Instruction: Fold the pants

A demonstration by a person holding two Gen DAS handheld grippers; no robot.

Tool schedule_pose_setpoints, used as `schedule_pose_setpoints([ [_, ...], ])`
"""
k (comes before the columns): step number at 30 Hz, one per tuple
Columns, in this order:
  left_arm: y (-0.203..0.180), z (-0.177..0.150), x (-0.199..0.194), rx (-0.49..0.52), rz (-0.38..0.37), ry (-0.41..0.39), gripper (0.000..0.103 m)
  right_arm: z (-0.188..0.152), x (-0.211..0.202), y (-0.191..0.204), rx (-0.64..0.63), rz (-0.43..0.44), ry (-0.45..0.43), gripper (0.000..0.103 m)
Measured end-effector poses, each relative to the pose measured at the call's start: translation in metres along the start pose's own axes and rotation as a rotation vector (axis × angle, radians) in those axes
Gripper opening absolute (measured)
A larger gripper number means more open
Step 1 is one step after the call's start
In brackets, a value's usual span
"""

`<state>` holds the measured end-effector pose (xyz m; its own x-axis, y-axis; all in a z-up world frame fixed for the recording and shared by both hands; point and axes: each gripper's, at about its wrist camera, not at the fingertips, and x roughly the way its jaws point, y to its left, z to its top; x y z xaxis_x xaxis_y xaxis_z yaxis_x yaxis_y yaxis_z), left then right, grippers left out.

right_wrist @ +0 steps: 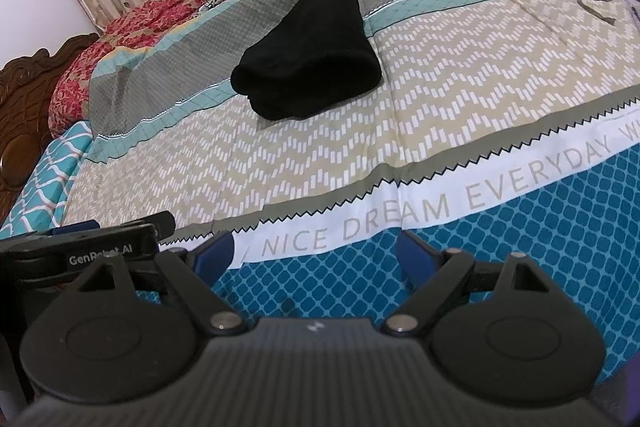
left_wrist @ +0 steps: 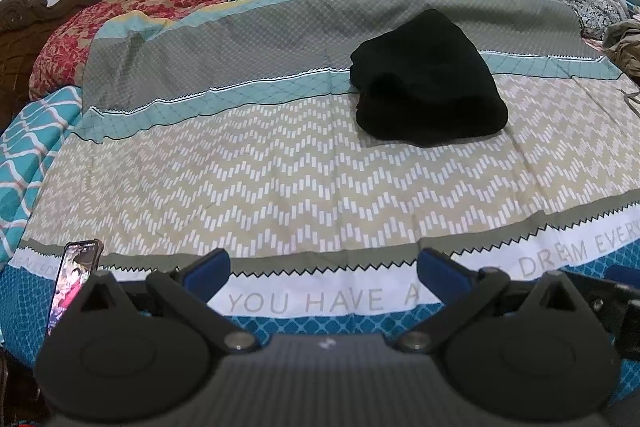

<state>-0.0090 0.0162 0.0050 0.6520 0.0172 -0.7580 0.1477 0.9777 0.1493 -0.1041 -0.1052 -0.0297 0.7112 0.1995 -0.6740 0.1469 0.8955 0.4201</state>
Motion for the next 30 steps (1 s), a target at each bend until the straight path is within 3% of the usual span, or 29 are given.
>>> schedule_pose_setpoints([
  [8, 0.0042, -0.0021, 0.006, -0.015, 0.001, 0.046, 0.103, -0.0004, 0.0005, 0.0005, 0.006, -0.005, 0.006, 0.09],
  [30, 0.0068, -0.0013, 0.0038, -0.017, 0.013, 0.024, 0.103, -0.0016, 0.0021, -0.0017, 0.013, -0.008, 0.01, 0.09],
])
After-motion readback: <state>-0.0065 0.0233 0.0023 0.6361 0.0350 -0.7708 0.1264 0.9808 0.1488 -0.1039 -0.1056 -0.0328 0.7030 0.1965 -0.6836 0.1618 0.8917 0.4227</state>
